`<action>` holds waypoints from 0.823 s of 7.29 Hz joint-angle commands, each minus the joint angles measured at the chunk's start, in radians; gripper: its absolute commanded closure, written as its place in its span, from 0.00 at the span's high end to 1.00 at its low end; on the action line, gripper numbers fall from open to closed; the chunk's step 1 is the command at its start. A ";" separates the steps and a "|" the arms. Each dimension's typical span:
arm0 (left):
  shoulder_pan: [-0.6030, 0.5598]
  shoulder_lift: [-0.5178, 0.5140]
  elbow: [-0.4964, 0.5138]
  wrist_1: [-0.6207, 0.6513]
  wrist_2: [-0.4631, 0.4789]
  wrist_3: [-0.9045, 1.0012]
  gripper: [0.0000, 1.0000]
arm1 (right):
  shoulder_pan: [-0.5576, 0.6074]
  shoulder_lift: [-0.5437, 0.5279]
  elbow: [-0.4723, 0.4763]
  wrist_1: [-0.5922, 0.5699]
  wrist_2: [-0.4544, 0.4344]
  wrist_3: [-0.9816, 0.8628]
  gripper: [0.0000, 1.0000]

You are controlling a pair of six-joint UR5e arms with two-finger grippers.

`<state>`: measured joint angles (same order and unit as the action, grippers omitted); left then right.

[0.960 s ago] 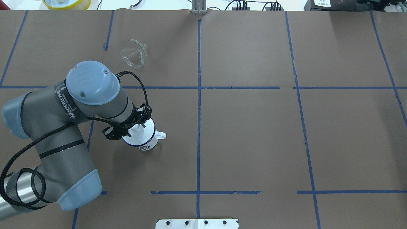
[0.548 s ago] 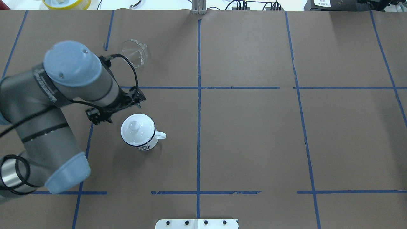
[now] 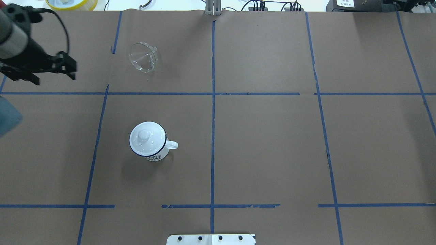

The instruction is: Remove funnel from cup

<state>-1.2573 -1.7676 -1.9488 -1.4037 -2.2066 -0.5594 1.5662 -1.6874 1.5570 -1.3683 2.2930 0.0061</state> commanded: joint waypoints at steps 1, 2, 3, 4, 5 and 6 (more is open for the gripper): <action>-0.295 0.161 0.106 -0.014 -0.109 0.542 1.00 | 0.000 0.000 0.000 0.000 0.000 0.000 1.00; -0.356 0.202 0.169 -0.014 -0.113 0.699 1.00 | 0.000 0.000 0.000 0.000 0.000 0.000 1.00; -0.364 0.230 0.227 -0.047 -0.114 0.793 1.00 | 0.000 0.000 0.000 0.000 0.000 0.000 1.00; -0.364 0.255 0.194 -0.075 -0.131 0.783 1.00 | 0.000 0.000 0.000 0.000 0.000 0.000 1.00; -0.360 0.255 0.171 -0.075 -0.131 0.774 1.00 | 0.000 0.000 0.000 0.000 0.000 0.000 1.00; -0.361 0.257 0.151 -0.075 -0.136 0.744 1.00 | 0.000 0.000 0.000 0.000 0.000 0.000 1.00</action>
<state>-1.6168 -1.5173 -1.7746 -1.4739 -2.3365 0.2043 1.5662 -1.6874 1.5570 -1.3683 2.2933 0.0061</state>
